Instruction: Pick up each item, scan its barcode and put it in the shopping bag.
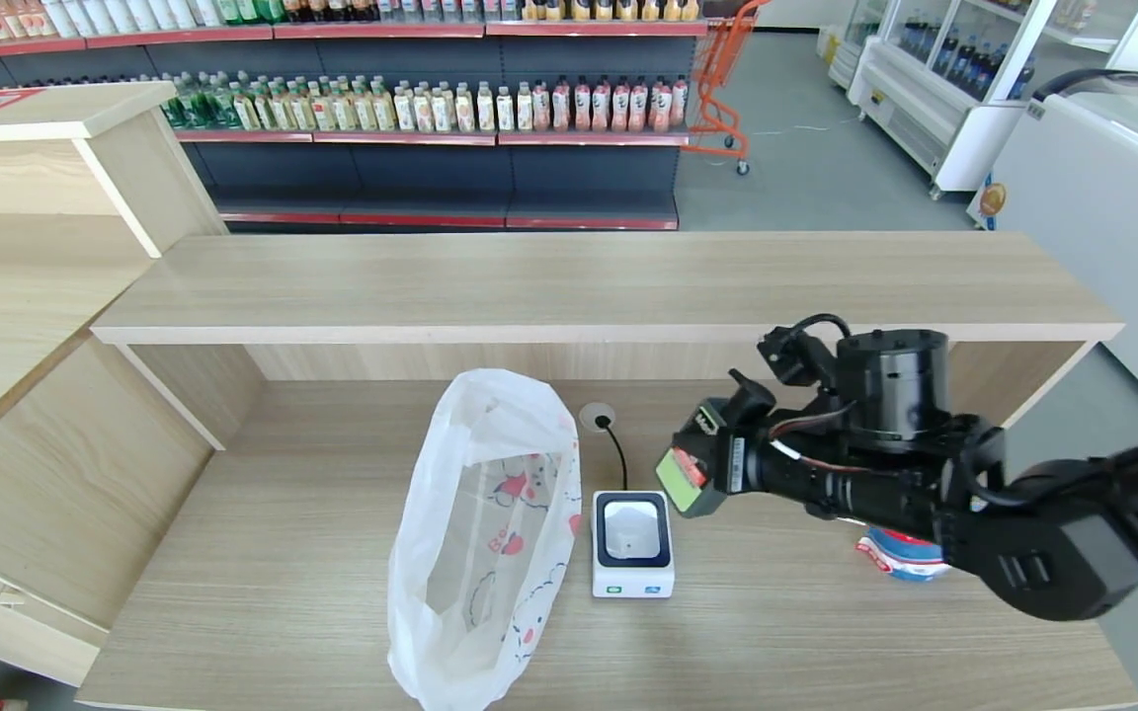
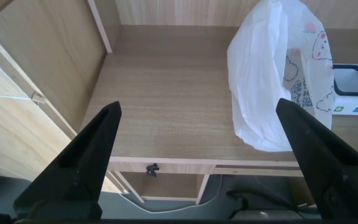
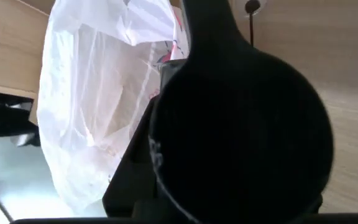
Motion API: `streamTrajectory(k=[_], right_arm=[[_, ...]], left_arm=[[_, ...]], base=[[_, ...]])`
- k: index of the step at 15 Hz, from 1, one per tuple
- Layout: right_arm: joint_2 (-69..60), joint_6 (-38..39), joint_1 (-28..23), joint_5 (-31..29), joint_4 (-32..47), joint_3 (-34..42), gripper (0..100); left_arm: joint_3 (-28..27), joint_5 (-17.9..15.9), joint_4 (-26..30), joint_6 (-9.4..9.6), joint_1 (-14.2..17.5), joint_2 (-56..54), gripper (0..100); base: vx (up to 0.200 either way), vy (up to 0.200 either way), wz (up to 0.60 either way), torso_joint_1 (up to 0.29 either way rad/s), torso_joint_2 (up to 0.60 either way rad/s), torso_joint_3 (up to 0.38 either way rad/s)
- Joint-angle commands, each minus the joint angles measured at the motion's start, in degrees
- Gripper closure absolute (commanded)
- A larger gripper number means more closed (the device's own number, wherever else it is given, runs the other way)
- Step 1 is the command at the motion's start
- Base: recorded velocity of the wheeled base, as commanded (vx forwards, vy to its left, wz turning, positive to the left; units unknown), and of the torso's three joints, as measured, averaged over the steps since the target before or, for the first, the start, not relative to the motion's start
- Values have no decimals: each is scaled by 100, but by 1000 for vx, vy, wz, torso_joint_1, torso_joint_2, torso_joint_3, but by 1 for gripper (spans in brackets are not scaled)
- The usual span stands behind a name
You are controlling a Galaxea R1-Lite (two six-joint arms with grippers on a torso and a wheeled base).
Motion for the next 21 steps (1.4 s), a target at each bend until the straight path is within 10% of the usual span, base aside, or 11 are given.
streamTrajectory(k=[1,21], right_arm=[[-1020,-832,-367,-1,-148,724,100],[-1187,311,-472,25,-8,1198,100]], left_arm=[[0,1,0,-3,0,-2,0],[0,10,0,6,0,-2,0]], base=[[0,0,0,0,0,0],[0,40,0,0,0,1]])
